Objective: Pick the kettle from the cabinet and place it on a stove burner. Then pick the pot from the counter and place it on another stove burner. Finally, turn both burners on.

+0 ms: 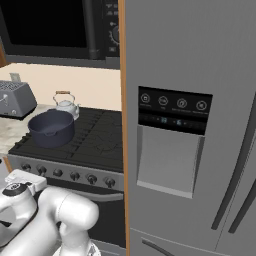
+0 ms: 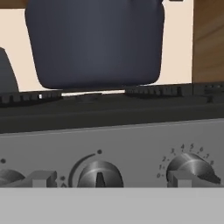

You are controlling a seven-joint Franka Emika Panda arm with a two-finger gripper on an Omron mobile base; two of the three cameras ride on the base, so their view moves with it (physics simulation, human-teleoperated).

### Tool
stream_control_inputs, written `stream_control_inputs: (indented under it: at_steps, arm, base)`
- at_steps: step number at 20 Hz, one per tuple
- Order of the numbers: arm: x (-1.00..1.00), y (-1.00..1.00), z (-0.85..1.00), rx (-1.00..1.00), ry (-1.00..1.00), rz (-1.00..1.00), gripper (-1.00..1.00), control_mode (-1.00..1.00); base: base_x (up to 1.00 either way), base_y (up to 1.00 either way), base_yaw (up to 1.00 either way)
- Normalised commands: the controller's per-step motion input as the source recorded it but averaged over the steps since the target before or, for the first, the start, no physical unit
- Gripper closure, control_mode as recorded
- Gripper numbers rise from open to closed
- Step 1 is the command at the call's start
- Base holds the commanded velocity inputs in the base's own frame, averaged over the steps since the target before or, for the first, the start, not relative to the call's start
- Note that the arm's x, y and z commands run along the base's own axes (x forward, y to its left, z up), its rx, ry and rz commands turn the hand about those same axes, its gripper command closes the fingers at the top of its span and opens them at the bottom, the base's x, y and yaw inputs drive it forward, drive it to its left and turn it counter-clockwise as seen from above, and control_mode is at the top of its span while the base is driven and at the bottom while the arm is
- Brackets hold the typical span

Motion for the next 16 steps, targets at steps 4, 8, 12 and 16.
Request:
stream_control_inputs:
  at_steps: [4, 8, 12, 16]
  arm:
    - [0.12, 0.09, -0.06, -0.02, 0.0, 0.0, -1.0, -1.0]
    - [0.11, 0.04, -0.07, -0.02, 0.0, 0.0, -1.0, -1.0]
    - [0.07, 0.0, -0.06, -0.02, 0.0, 0.0, -1.0, -1.0]
    - [0.02, 0.0, -0.08, -0.03, 0.0, 0.0, -1.0, -1.0]
  base:
    - [0.0, 0.0, 0.0]
    - [0.0, 0.0, 0.0]
    - [0.0, 0.0, 0.0]
    - [0.0, 0.0, 0.0]
